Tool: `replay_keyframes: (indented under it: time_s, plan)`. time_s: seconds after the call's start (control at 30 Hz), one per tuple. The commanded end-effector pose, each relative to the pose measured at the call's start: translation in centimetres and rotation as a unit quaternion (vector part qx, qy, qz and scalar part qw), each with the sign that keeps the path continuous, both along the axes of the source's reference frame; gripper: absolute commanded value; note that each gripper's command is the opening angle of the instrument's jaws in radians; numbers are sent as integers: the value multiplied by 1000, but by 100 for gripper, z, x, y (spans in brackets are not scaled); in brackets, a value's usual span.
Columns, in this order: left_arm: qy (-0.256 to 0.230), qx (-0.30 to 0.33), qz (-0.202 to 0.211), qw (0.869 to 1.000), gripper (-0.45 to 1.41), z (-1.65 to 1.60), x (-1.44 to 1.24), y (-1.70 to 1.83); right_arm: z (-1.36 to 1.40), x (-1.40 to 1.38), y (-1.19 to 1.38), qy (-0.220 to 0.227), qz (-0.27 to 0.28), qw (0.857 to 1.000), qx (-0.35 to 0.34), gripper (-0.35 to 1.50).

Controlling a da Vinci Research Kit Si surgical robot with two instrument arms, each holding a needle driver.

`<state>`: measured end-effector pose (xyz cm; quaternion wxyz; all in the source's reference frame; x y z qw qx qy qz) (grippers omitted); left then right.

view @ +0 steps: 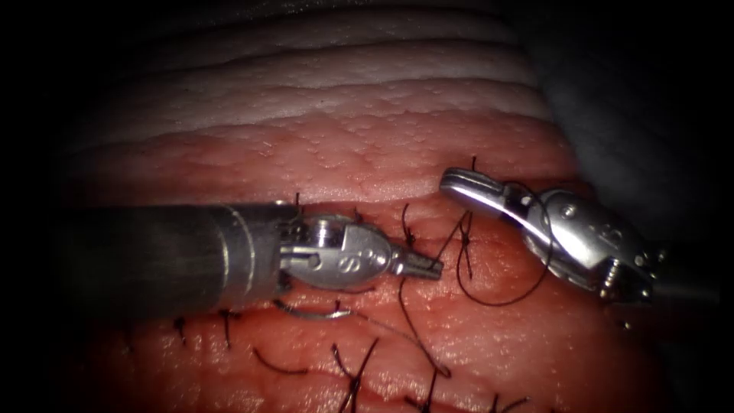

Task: Wound Closure
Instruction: Wrap thread around right needle driver one time counter-clockwise, then pick up suture tail with right end-effector

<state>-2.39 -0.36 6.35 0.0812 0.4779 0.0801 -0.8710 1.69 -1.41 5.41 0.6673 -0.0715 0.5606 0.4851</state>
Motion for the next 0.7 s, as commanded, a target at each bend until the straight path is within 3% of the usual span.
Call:
replay_keyframes:
  time_s: [0.03, 0.1, 0.13, 0.2, 0.23, 0.37, 0.4, 0.53, 0.7]
  plan:
    - [-2, 2, 0, 1000, -45, 1, -5, -1, 6, 3, -8, -12, 21, 999, 21, -5]
    - [-3, 2, 2, 1000, -45, -4, -6, -6, 10, -1, -12, -25, 49, 997, 46, 19]
    - [-3, 2, 2, 1000, -45, -4, -6, -6, 10, -1, -12, -25, 49, 997, 46, 19]
    - [-3, 2, 1, 1000, -45, -14, -11, -11, 16, -3, -14, -33, 79, 991, 100, 86]
    - [-3, 3, 0, 1000, -45, -17, -13, -10, 19, -2, -12, -36, 92, 988, 120, 100]
    - [-2, 4, -2, 1000, -45, -16, -17, -7, 28, -1, -5, -48, 116, 982, 138, 110]
    - [-2, 3, -3, 1000, -45, -13, -20, -6, 40, 0, -1, -53, 121, 979, 153, 118]
    - [-2, 3, -3, 1000, -45, -10, -20, -3, 71, 4, -2, -64, 114, 974, 184, 113]
    - [-2, 2, -4, 1000, -45, 0, -21, 2, 103, 1, 1, -80, 129, 971, 186, 128]
